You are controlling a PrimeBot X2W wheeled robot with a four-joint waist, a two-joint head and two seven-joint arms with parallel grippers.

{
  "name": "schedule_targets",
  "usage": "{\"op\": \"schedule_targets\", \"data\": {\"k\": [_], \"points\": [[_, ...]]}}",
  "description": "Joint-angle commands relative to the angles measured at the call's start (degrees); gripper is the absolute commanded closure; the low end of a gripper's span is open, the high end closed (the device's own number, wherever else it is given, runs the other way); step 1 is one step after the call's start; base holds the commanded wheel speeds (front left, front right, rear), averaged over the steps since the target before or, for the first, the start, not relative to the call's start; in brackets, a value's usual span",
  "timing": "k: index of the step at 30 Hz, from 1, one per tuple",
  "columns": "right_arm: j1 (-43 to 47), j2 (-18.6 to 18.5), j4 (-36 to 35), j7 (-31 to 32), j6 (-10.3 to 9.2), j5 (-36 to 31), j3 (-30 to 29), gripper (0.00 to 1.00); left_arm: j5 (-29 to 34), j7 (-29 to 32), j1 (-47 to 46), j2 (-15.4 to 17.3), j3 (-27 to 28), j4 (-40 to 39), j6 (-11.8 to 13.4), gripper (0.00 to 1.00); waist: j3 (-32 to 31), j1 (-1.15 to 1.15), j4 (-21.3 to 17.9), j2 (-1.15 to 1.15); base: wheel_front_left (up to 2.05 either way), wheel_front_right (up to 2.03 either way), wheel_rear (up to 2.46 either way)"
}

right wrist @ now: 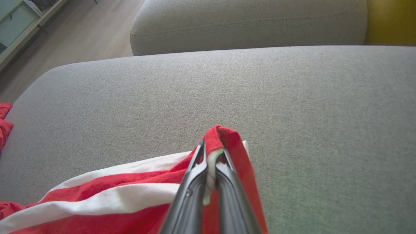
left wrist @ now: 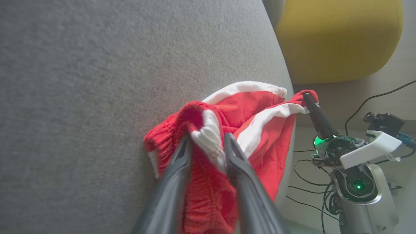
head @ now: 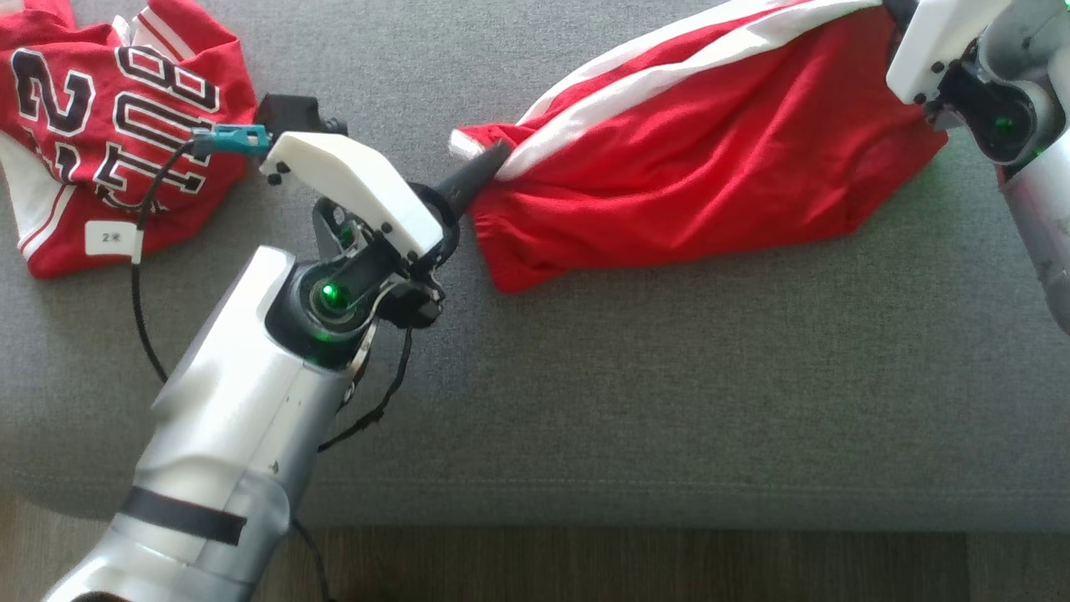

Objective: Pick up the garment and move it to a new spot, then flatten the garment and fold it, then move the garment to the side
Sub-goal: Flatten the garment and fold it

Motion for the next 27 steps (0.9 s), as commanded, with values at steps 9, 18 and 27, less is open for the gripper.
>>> {"op": "schedule_targets", "data": {"k": [9,18,27], "points": [[-1.8,-0.6,0.3,-2.2,-0.02,1.7,1.6,1.0,2.6,-4.3,-3.5,0.9,3.0,0.8,-1.0,0.0,0.0,0.0,0.5,0.0,0.0,0.0,0.0],[-3.1,-1.2,3.8,-4.7,-0.02,2.4,1.9,1.0,3.1,-5.5,-3.7,0.4,3.0,2.3,-1.6,0.0,0.1,0.0,1.5,0.0,0.0,0.0,0.0],[-3.3,-1.1,7.2,-6.8,-0.02,3.0,2.7,1.0,3.4,-6.1,-3.5,-0.2,2.7,3.4,-2.0,0.0,-0.2,0.0,2.7,0.0,0.0,0.0,0.0]]}}
